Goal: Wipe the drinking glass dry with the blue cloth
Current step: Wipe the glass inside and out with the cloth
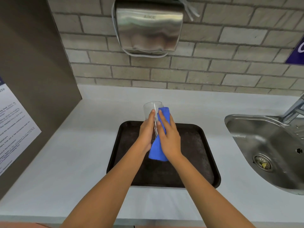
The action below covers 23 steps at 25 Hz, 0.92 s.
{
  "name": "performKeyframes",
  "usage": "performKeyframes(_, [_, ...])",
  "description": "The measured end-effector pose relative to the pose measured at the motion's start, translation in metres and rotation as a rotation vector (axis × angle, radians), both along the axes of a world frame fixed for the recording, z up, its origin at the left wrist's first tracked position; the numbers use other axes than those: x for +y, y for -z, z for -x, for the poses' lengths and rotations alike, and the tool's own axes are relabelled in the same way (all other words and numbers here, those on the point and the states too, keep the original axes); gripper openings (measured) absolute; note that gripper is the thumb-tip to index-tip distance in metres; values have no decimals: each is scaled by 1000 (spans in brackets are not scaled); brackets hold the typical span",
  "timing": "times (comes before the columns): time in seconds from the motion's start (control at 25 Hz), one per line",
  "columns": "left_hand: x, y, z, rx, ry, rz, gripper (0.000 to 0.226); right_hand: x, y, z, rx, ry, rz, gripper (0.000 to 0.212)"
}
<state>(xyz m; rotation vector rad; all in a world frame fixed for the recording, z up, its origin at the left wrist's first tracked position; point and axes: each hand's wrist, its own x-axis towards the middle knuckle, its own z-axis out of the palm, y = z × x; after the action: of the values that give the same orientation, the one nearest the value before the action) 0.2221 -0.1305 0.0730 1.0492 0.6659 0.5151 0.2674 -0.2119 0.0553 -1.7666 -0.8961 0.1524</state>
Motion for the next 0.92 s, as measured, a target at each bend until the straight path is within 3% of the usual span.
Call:
performKeyframes(0.16, [-4,-1,-2,46,49,17,59,1,-10,-24,540,65,-95,43])
performKeyframes(0.24, [-3,-3,-4,47,48,10,61,-4,-11,-16,395,90,-81,43])
performKeyframes(0.36, [-1,-4,-5,26,25,13,61,-6,-7,6,-121,80,14,45])
performKeyframes(0.44, [-1,-2,-4,8,32,31,61,-3,-9,6,-192,70,12,47])
performKeyframes(0.56, [-3,-4,-1,-45,99,127,63,-1,-26,-11,212,-6,-99,42])
performKeyframes(0.64, [0,-7,-2,-73,122,154,69,-3,-31,-22,509,-59,-159,50])
performKeyframes(0.76, [-2,-20,-5,-60,76,162,73,-11,-27,-27,790,-119,-177,45])
performKeyframes(0.84, [-5,-31,-12,45,1,102,70,-17,-22,-27,997,-133,-169,45])
performKeyframes(0.92, [-4,-34,-17,151,-50,-98,61,-21,-20,-29,1063,-90,-168,47])
